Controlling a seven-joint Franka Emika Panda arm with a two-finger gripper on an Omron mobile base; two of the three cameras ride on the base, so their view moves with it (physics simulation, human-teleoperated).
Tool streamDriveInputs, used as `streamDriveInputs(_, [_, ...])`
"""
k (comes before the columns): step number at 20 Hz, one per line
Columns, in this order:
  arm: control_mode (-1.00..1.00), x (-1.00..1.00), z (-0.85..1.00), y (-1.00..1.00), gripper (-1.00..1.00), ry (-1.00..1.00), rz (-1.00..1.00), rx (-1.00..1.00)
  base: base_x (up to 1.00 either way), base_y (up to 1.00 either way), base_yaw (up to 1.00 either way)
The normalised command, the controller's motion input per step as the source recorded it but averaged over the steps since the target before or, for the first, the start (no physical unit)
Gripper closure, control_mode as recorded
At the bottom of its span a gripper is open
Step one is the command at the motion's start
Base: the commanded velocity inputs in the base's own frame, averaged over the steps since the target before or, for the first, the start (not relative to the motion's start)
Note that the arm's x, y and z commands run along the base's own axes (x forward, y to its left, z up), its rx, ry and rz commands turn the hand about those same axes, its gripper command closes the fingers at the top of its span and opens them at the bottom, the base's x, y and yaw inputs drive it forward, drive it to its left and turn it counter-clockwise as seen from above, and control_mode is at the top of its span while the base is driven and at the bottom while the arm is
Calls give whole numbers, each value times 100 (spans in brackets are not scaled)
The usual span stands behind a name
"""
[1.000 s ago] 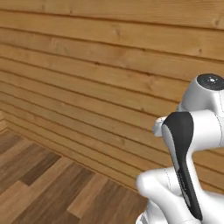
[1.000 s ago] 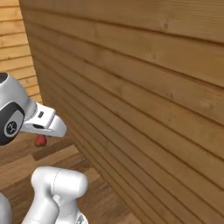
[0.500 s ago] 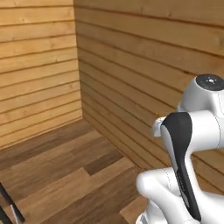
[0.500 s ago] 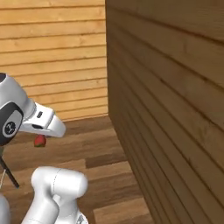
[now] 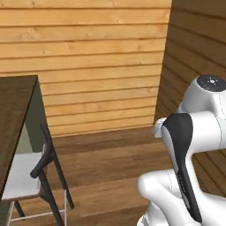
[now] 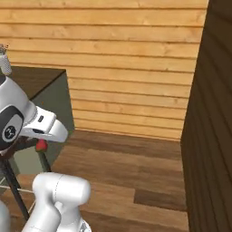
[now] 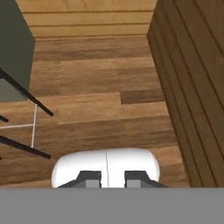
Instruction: Take the strawberry from the fridge and place it on top of the pancake, located on the dining counter.
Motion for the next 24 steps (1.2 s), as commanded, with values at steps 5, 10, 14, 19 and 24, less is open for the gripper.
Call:
streamDriveInputs(5, [100,0,0,0,100,0,0,0,78,1,80])
streamDriveInputs(10, [100,0,0,0,100,0,0,0,86,0,79])
streamDriveInputs(14, [100,0,0,0,100,0,0,0,82,0,79])
streamDriveInputs(19, [100,0,0,0,100,0,0,0,73,15,78])
streamDriveInputs(24, [100,0,0,0,100,0,0,0,55,28,77])
